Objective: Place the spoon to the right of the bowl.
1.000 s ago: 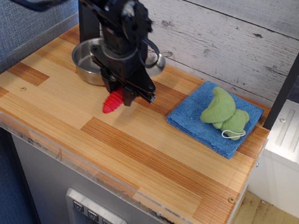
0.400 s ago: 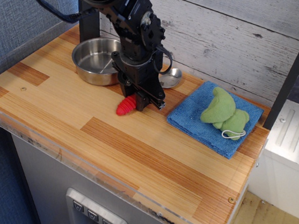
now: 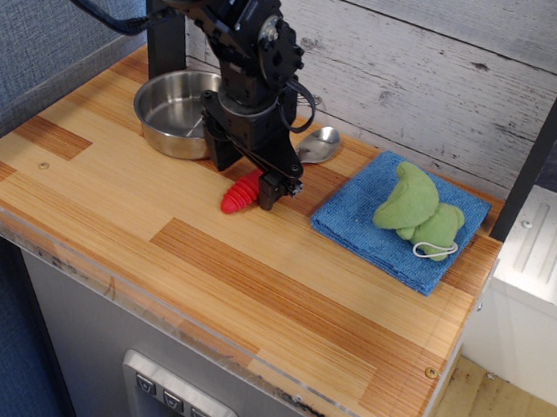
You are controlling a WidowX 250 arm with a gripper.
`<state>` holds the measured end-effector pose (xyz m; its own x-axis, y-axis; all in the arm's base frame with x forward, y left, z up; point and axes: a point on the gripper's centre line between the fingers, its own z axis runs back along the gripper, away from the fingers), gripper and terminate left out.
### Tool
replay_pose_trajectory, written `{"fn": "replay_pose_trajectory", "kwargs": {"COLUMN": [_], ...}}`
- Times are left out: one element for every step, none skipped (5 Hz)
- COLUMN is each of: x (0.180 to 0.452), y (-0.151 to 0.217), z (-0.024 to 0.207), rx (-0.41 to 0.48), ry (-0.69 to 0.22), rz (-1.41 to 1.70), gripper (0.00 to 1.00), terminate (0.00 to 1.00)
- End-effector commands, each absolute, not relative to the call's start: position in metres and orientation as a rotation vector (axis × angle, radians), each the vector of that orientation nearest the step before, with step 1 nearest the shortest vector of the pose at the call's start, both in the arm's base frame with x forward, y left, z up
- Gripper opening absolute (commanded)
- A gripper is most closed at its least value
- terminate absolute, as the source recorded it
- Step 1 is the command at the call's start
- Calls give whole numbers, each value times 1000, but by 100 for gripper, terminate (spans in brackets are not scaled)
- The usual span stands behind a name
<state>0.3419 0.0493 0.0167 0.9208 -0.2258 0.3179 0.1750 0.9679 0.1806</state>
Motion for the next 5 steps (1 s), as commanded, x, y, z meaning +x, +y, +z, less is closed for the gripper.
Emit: {"fn": "replay_pose_trajectory", "kwargs": {"x": [333, 322, 322, 322, 322], "y": [61, 63, 63, 63, 63], "z": [63, 96, 96, 96, 96], "rx": [98, 27, 27, 27, 27], "ry": [-473, -563, -563, -563, -563], "rz": [-179, -128, -128, -128, -128], "gripper": [100, 100, 100, 100, 100], "terminate": [0, 0, 0, 0, 0]}}
